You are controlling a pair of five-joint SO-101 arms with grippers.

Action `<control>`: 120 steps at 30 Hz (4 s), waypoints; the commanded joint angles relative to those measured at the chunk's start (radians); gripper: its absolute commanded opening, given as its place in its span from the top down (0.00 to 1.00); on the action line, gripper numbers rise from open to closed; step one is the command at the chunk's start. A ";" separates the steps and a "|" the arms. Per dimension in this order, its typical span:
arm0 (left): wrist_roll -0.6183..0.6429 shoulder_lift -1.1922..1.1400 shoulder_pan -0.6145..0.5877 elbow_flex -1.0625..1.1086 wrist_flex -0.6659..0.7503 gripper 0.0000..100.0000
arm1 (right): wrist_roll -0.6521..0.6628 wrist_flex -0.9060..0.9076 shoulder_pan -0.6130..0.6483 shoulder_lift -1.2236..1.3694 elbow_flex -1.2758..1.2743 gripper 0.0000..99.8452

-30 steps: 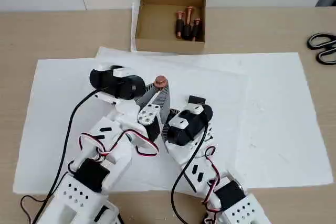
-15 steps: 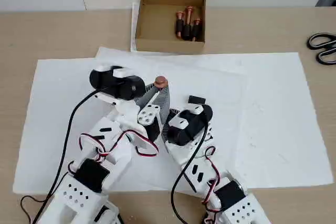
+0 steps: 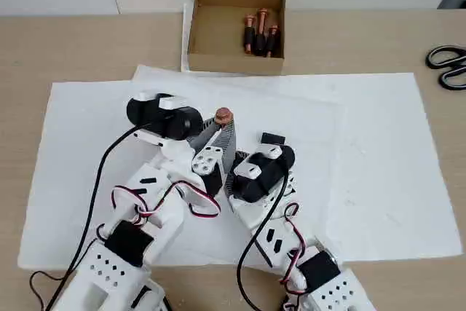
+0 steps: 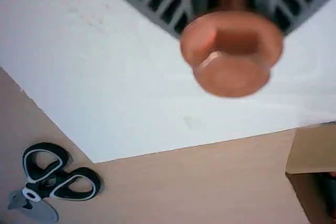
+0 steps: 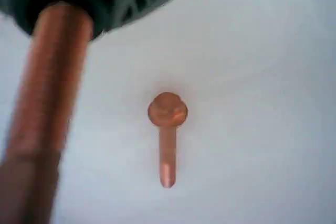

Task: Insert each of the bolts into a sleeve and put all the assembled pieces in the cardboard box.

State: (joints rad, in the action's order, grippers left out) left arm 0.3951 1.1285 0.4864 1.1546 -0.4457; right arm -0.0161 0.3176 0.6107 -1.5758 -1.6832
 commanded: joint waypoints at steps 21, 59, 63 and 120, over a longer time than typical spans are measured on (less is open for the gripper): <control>0.002 0.011 -0.002 0.064 0.038 0.99 | -0.006 -0.001 0.001 -0.018 -0.008 1.00; 0.003 0.009 0.000 0.117 -0.127 0.98 | -0.006 -0.001 0.001 -0.019 -0.008 1.00; 0.005 0.011 0.002 0.117 -0.130 0.90 | -0.006 -0.001 0.001 -0.019 -0.008 1.00; -0.057 0.011 -0.763 -0.191 -0.591 0.80 | -0.006 0.476 -0.437 0.056 0.483 1.00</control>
State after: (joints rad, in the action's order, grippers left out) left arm 0.3383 1.1301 -0.1887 0.9659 -1.0671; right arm -0.0161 0.7411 0.2087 -1.5604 -1.4009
